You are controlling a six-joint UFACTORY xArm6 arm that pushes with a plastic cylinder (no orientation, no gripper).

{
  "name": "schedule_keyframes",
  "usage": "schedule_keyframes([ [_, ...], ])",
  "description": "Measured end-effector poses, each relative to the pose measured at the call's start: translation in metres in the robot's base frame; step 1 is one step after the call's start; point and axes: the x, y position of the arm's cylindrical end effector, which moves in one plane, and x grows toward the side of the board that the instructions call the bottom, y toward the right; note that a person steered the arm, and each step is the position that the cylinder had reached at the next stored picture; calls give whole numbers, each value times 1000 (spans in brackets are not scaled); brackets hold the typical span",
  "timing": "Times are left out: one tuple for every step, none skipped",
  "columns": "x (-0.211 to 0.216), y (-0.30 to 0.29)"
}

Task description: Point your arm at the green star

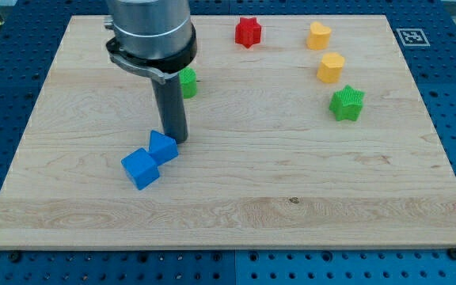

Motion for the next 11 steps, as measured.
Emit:
schedule_keyframes([
  [0,30],
  [0,60],
  [4,101],
  [12,122],
  [13,144],
  [13,192],
  [17,230],
  [27,263],
  [34,280],
  [34,284],
  [34,284],
])
